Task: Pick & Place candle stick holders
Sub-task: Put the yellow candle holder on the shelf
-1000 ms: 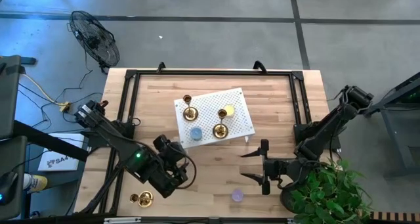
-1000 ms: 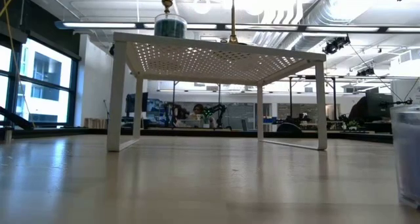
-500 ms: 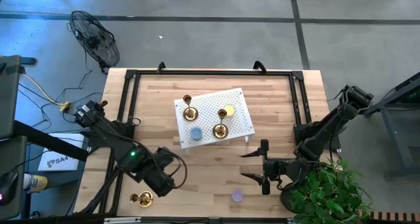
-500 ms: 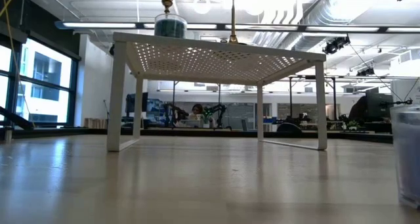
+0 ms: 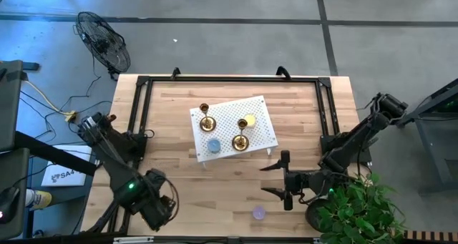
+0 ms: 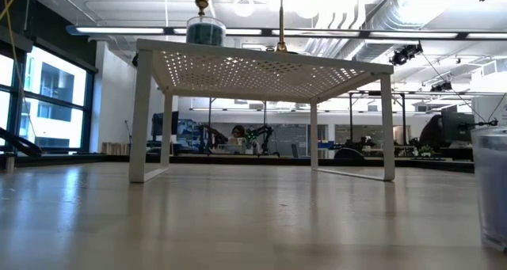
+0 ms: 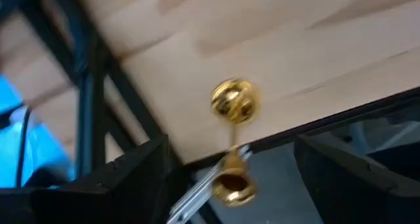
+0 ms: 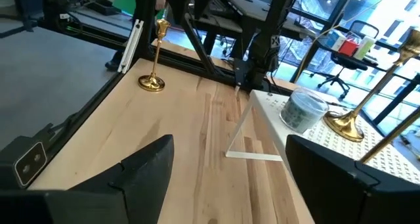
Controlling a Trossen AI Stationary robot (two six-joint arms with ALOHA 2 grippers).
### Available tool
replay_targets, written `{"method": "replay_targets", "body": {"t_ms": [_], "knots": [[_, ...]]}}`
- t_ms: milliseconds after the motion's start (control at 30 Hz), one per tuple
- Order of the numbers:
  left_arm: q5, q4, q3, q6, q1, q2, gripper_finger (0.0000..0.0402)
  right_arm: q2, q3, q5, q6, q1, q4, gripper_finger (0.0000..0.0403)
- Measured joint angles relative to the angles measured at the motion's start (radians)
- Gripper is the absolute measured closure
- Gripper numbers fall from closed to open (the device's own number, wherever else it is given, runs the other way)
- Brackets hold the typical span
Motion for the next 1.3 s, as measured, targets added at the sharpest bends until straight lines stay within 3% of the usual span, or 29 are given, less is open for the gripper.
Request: {"method": "replay_targets", "body": {"t_ms": [267,467,1067,1300], "knots": [[0.045,0.060,-0.073,-0.144,-0.083,0.000,0.0083,0.000,0.000,-0.023,0.000,-0.028,0.000,0.0114],[0.044,0.156,-0.116,-0.139,-0.087,0.000,0.0083,0.001,0.000,-0.048,0.008,-0.039,0.001,0.0114],[0.073,0.229,-0.116,-0.172,-0.087,0.014,0.0083,0.001,0.000,-0.049,0.017,-0.039,0.000,0.0114],[0.178,0.228,-0.117,-0.164,-0.088,0.051,0.0082,0.001,0.000,-0.049,0.017,-0.039,0.000,0.0114]]}}
